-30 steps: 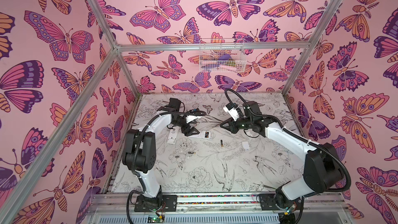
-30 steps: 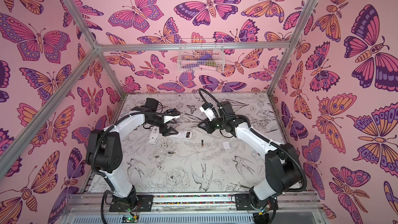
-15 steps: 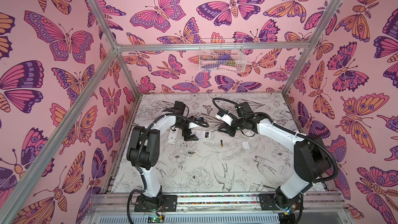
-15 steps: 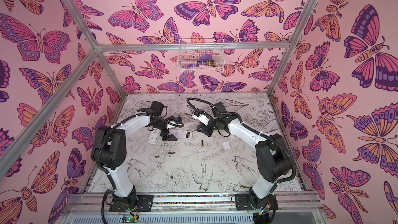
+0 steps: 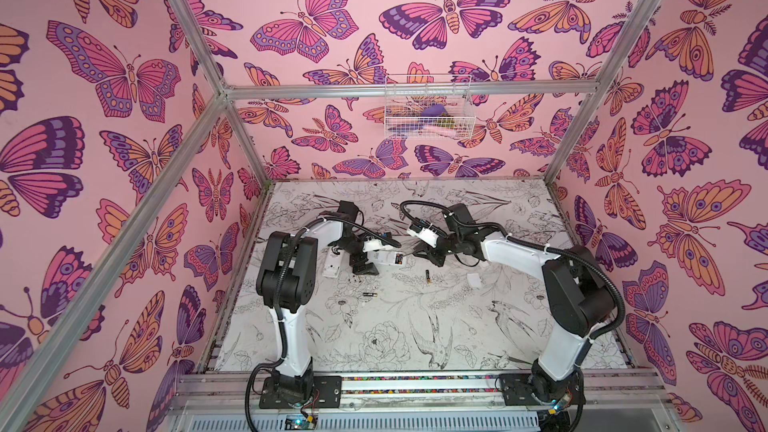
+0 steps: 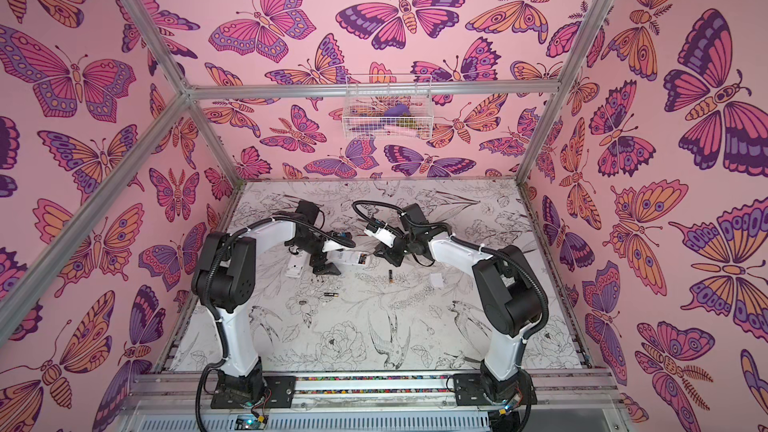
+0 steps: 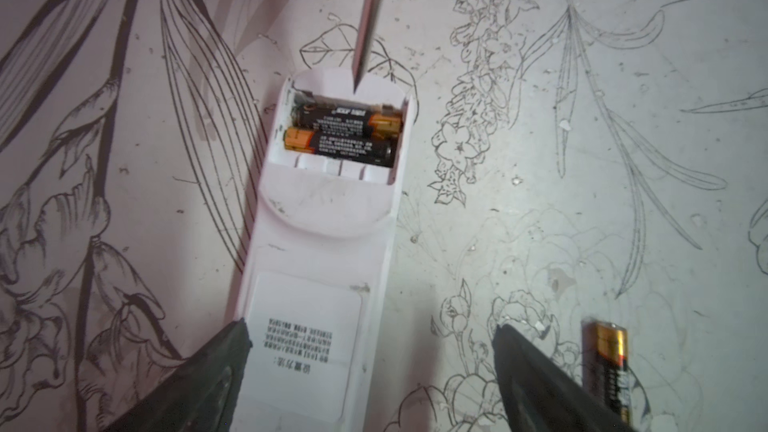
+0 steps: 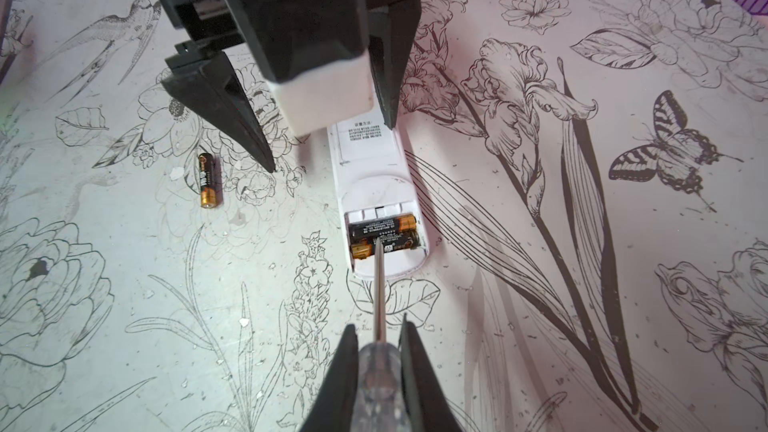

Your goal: Unload the batteries from the remote control

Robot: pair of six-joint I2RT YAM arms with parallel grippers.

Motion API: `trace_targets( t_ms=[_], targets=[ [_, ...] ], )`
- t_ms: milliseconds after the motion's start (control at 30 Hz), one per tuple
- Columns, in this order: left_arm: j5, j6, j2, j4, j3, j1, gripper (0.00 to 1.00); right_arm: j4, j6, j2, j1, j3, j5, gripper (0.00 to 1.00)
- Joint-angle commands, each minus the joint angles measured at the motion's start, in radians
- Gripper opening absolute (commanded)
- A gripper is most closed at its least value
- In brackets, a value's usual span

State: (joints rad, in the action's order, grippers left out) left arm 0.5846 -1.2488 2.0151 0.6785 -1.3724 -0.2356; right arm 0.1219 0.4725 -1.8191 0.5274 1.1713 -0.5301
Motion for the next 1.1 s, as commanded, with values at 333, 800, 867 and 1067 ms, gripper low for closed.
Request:
trace_targets(
  t_ms=[333,800,867,1067],
  targets=[
    [0.085,-0.051,0.024,0.005,-0.031,0.028,0.95,-0.075,-0.057,-0.051,0.013,0.037,0.04,0.0],
    [0.09,-0.047,0.117,0.009,-0.061,0.004,0.84,-0.068,-0.061,-0.091,0.016,0.071,0.032,0.0],
    [0.083,-0.05,0.118,0.009,-0.059,-0.001,0.78,-0.058,-0.053,-0.095,0.017,0.074,0.032,0.0],
    [0.062,-0.058,0.117,0.007,-0.051,-0.014,0.58,-0.049,-0.039,-0.098,0.02,0.067,0.049,0.0]
  ],
)
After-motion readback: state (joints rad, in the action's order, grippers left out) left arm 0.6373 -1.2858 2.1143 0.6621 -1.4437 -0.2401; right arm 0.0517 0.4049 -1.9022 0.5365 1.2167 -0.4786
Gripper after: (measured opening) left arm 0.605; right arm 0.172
